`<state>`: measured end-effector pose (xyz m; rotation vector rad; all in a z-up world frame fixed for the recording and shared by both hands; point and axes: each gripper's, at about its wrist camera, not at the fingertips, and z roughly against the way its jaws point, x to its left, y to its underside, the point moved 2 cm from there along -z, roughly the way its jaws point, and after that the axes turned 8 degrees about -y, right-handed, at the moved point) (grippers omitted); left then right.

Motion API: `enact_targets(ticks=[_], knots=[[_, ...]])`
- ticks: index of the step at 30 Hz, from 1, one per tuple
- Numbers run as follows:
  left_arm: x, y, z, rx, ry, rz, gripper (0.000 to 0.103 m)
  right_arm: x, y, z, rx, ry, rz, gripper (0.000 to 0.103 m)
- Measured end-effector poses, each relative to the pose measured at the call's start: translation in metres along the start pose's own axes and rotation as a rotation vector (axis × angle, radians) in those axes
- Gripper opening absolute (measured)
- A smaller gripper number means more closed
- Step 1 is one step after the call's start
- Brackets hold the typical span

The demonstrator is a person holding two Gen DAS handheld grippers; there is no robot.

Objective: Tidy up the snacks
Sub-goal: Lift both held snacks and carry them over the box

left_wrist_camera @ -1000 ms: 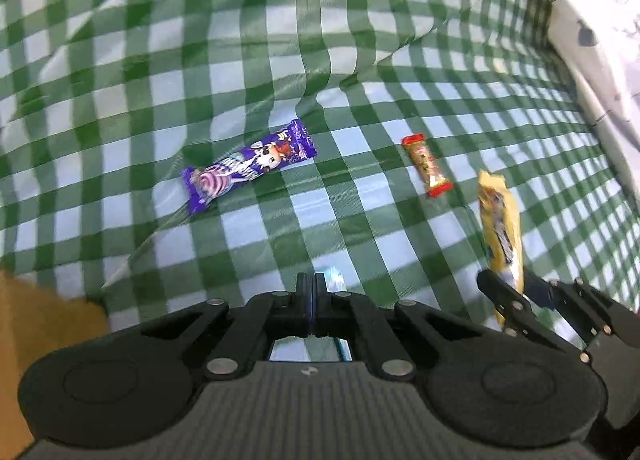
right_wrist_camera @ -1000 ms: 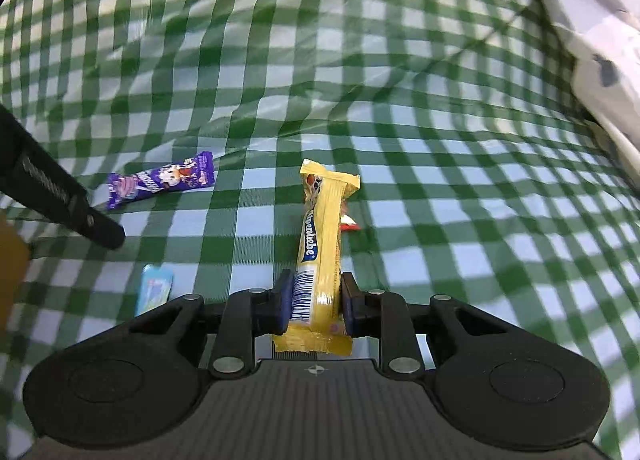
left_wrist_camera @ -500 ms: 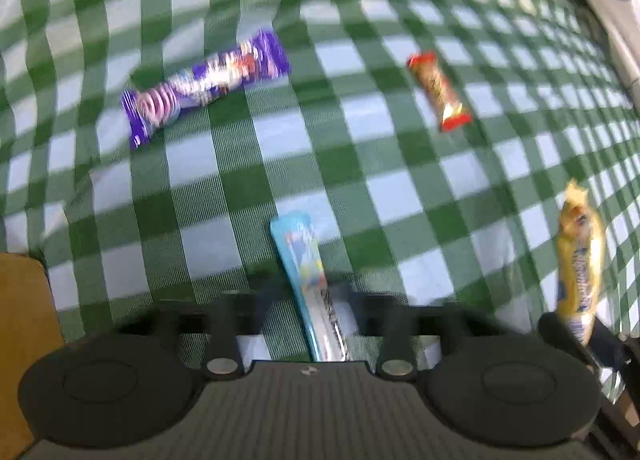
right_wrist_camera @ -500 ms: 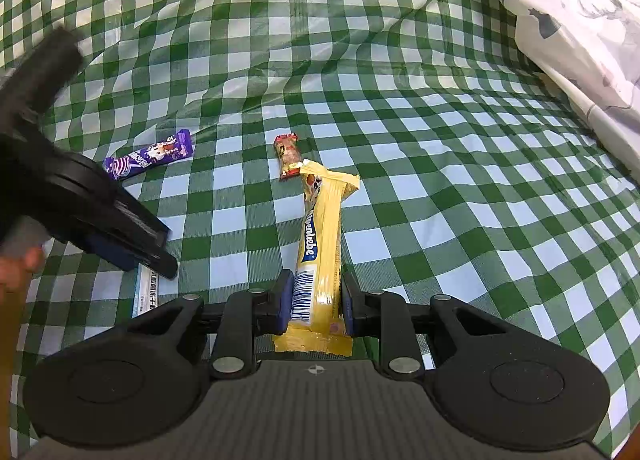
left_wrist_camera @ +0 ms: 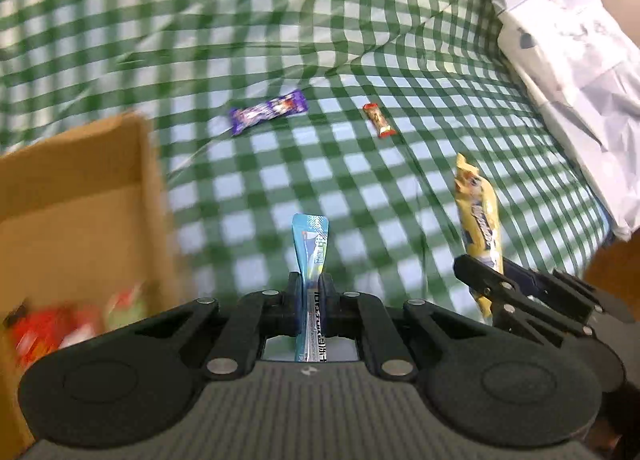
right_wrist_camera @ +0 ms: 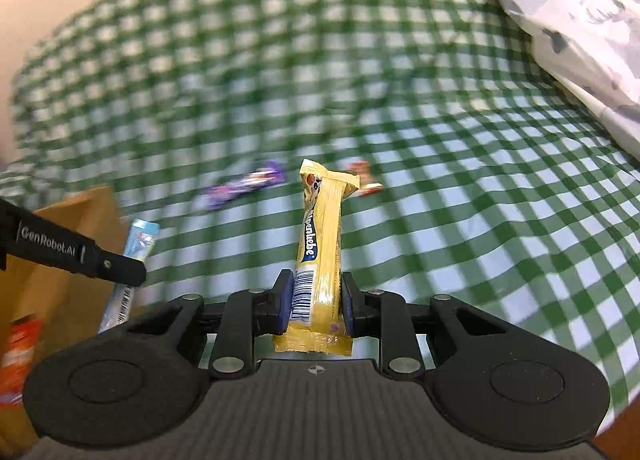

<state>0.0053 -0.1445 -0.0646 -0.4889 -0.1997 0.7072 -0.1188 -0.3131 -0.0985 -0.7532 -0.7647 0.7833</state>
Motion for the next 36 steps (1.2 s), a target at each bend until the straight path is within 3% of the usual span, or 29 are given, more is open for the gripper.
enact_targets(ticks=[9,15,19,24,36], knots=[[0.067,0.135,0.124,-0.048,-0.175,0.045,0.008,0.125,0.055,0.111,0.054,-0.235,0.100,0.026],[0.114,0.194,0.176,-0.088,-0.217,0.170,0.008,0.207,0.083,0.150,0.073,-0.357,0.230,0.026],[0.131,0.212,0.209,-0.171,-0.227,0.216,0.008,0.241,0.095,0.175,0.041,-0.376,0.329,0.026],[0.136,0.230,0.235,-0.230,-0.221,0.233,0.008,0.253,0.101,0.199,0.002,-0.355,0.365,0.026],[0.143,0.237,0.242,-0.254,-0.198,0.259,0.008,0.268,0.111,0.215,-0.014,-0.321,0.423,0.026]])
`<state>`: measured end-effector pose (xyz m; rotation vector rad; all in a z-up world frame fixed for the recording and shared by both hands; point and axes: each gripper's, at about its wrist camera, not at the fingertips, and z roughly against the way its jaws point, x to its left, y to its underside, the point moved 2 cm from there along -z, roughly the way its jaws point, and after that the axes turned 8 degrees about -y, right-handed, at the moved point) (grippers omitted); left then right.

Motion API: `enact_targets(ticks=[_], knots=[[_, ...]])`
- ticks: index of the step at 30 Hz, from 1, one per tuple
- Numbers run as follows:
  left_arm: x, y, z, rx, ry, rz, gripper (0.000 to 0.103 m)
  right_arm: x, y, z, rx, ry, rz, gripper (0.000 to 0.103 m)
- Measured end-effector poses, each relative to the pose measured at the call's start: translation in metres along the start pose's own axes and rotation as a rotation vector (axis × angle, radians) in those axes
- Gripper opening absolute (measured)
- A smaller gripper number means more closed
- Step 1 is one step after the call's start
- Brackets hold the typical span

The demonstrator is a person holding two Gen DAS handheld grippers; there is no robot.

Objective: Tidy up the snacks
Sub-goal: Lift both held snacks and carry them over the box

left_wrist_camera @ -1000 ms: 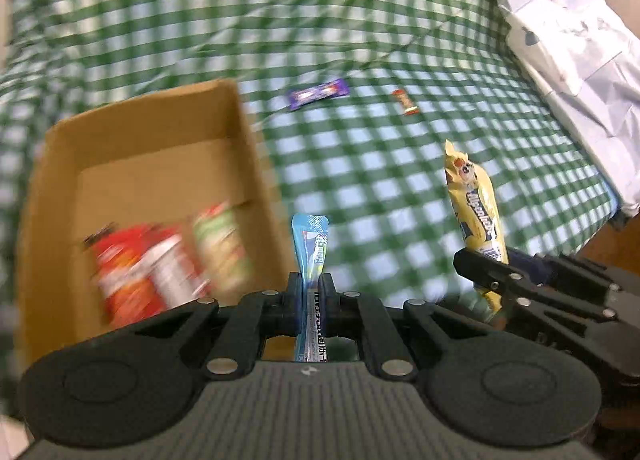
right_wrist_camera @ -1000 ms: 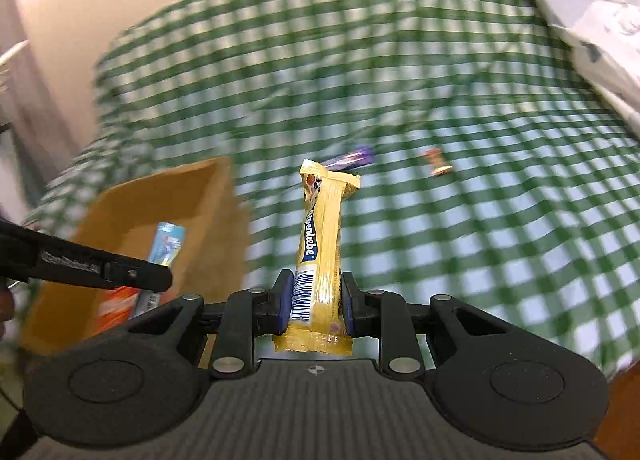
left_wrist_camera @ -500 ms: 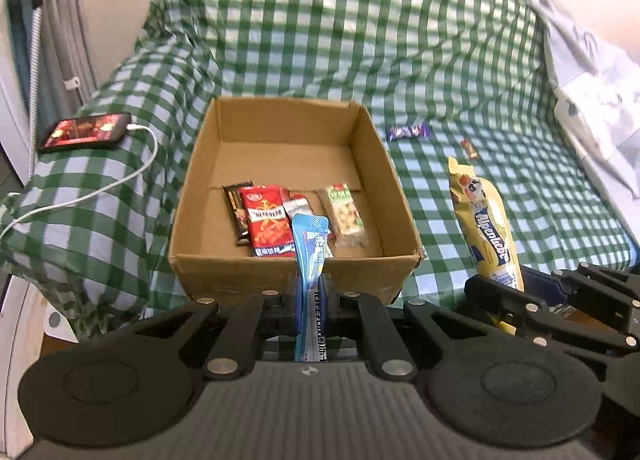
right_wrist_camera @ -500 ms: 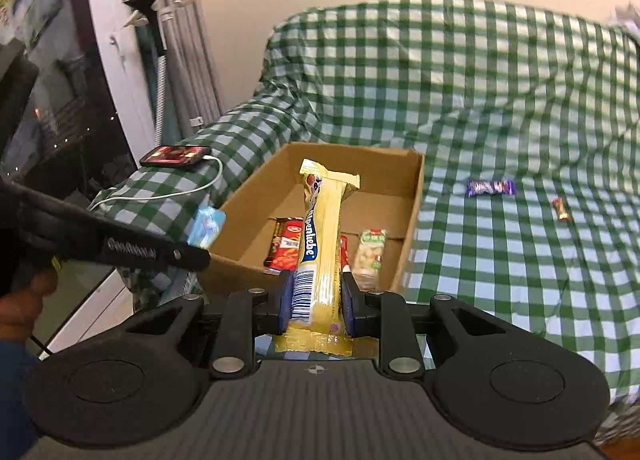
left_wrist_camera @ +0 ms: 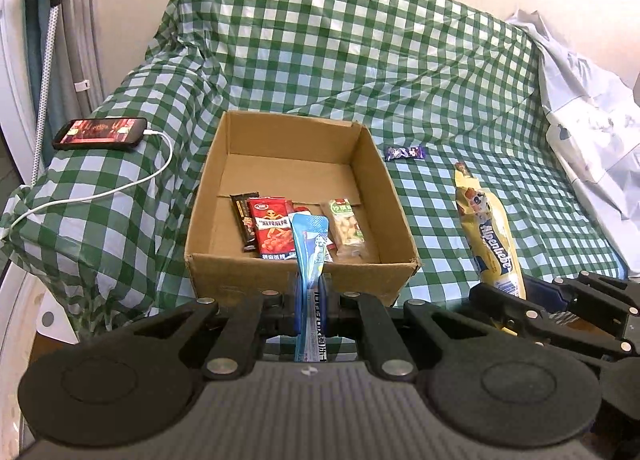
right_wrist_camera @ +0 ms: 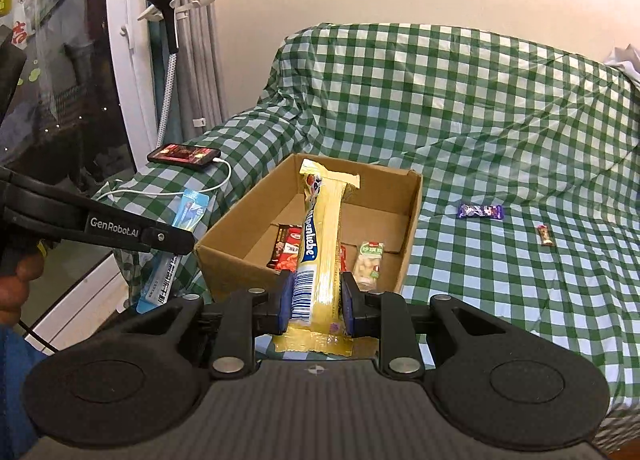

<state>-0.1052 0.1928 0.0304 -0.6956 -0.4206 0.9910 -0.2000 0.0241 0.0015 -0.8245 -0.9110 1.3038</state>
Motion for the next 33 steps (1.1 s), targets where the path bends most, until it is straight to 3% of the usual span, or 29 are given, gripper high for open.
enact_targets(ticks=[33], knots=[[0.008,-0.012,-0.041,0.056,-0.009,0.028,0.008,-0.004,-0.003,-0.042,0.122,-0.001,0.005,0.026]])
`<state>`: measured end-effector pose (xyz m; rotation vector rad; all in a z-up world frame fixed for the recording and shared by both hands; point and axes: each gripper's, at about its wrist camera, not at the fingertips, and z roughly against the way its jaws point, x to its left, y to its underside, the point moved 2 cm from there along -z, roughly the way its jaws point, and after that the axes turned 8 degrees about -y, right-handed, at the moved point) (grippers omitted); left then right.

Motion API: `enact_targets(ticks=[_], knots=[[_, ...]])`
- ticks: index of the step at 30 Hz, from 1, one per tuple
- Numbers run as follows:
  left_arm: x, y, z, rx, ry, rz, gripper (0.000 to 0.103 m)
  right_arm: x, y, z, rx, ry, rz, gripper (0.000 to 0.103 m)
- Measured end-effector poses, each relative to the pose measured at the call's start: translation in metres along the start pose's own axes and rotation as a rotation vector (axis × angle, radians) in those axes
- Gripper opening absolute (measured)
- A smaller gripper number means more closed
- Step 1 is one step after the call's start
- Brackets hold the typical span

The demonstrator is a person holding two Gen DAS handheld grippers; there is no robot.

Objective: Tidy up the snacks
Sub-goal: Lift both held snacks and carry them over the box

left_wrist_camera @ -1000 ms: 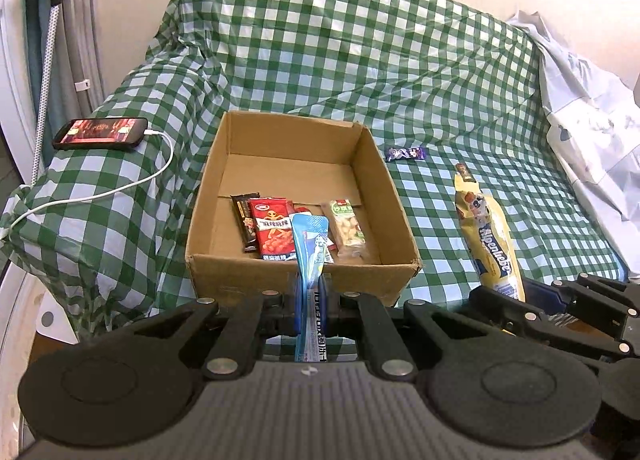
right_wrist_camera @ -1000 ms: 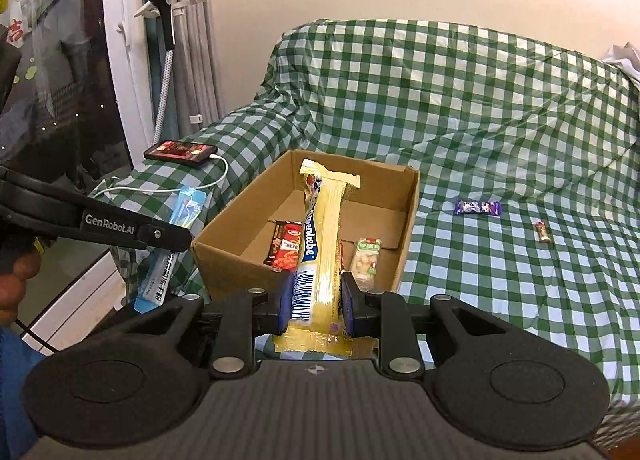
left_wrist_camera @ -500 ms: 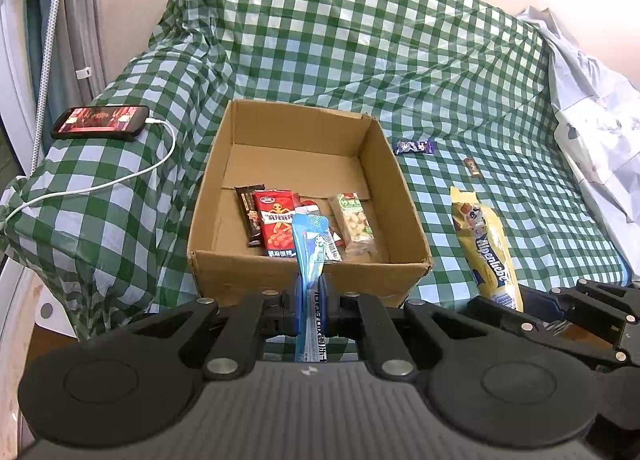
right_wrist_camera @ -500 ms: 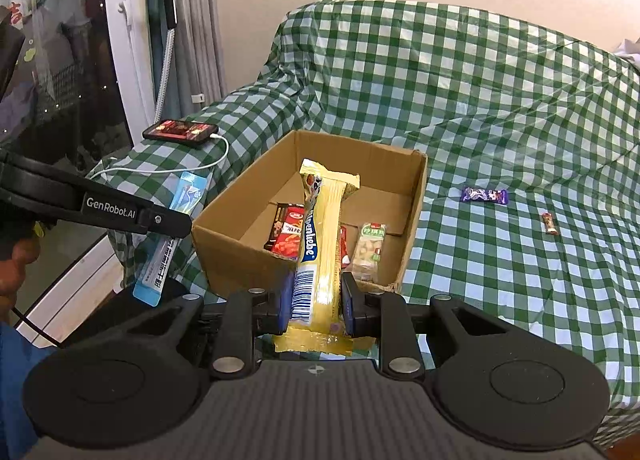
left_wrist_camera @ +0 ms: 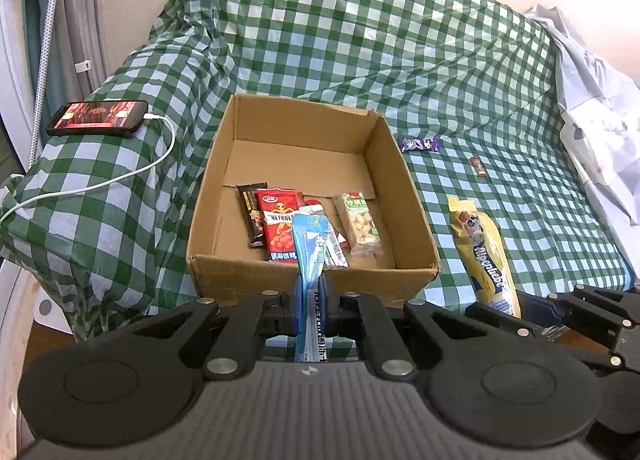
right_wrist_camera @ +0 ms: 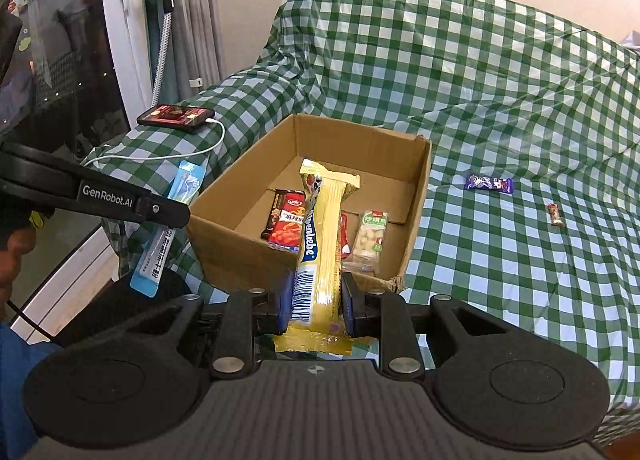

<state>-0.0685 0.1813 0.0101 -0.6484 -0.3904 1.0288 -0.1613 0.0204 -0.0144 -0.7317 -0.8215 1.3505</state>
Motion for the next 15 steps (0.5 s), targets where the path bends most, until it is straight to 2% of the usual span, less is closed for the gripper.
enact_targets(ticks=[15], knots=[[0.016,-0.032,-0.023,-0.010,-0.012,0.052,0.008,-0.012,-0.019,-0.020,0.005,0.009,-0.013,0.026]])
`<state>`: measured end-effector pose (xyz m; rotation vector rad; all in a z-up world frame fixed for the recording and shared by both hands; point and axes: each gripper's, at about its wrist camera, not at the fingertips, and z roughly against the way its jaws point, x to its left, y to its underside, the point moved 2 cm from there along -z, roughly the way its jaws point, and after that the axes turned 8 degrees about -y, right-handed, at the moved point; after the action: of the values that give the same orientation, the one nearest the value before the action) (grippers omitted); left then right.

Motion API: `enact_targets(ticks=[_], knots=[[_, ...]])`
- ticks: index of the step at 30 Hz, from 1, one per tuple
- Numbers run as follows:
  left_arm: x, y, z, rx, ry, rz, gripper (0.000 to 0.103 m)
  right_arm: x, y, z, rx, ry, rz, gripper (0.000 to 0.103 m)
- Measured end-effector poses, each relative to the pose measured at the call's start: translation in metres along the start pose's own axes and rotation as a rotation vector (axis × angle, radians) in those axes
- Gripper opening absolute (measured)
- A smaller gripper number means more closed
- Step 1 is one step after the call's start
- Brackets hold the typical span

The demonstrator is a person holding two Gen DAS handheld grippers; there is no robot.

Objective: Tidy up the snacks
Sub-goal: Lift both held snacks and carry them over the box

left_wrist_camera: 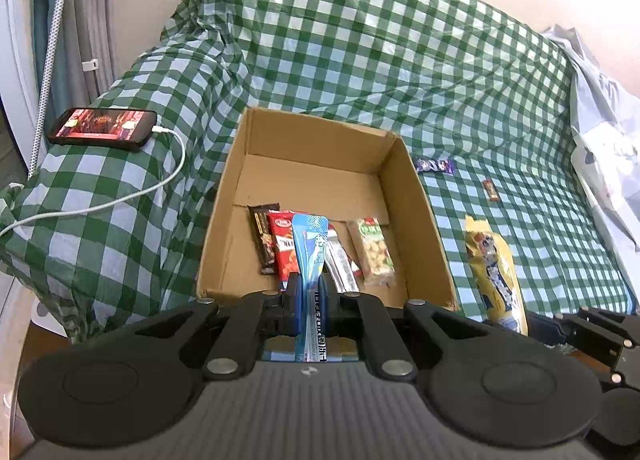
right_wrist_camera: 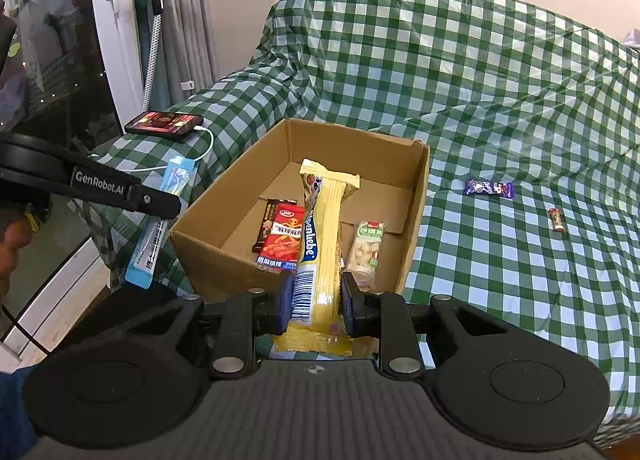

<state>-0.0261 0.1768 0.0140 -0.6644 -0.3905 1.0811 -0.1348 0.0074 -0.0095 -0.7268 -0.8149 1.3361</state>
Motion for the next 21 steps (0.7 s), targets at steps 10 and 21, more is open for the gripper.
enact_targets(ticks=[10,21], knots=[[0.008,-0.024,-0.031,0.017,-0.018,0.014,0.008,-0.007,-0.017,-0.032,0.030,-0.006,-0.018,0.026],[0.005,-0.055,-0.082,0.045,-0.015,0.022,0.009,-0.025,-0.042,-0.083,0.057,-0.013,-0.032,0.026]])
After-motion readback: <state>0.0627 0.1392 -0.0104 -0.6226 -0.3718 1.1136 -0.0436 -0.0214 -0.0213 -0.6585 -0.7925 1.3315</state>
